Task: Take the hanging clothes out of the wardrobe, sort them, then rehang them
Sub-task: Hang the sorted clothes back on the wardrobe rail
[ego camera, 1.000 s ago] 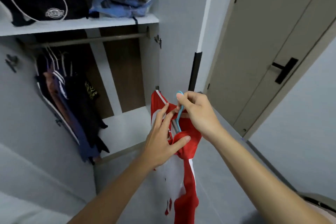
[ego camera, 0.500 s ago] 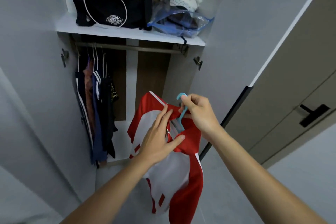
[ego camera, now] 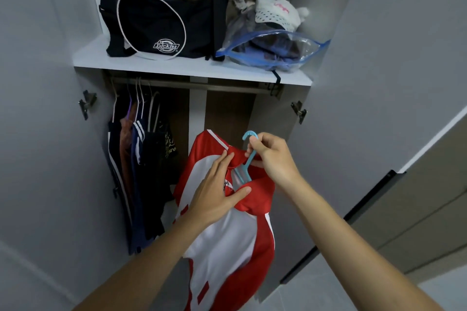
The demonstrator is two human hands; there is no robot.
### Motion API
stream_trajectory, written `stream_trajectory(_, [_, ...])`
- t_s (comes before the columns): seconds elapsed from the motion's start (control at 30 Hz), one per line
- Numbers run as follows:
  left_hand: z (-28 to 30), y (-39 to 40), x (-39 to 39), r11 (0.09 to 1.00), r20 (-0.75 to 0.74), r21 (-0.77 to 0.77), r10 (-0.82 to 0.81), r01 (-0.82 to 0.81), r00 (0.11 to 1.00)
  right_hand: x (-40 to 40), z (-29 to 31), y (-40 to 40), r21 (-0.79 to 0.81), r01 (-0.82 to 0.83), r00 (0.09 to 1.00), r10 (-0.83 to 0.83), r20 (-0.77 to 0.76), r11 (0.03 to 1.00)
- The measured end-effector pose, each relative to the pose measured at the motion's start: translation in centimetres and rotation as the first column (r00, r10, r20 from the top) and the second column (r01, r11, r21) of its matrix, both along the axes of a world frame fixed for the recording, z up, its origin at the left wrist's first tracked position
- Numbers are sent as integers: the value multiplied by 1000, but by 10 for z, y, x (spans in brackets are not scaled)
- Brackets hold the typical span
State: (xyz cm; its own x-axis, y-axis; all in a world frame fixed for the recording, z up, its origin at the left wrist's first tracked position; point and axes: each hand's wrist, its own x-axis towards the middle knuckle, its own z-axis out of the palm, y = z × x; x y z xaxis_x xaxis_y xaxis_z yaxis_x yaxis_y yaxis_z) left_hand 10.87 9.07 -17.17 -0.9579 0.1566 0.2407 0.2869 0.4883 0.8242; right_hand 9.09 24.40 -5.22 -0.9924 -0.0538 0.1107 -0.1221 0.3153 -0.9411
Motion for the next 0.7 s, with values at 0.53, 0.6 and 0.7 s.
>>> stream_trajectory(0.53, [-34, 25, -230, 998, -8, -63, -31, 30, 1000, -216, -60, 26, 7, 125, 991, -125, -46, 992])
stream_trajectory(0.6, [-43, 29, -261, 996, -26, -66, -57, 55, 998, -242, -71, 28, 10, 187, 980, -186, -71, 982])
stream_trajectory(0.7, [-55, 31, -304, 995, -48, -55, -87, 85, 995, -278, -83, 28, 35, 263, 956, -256, -147, 964])
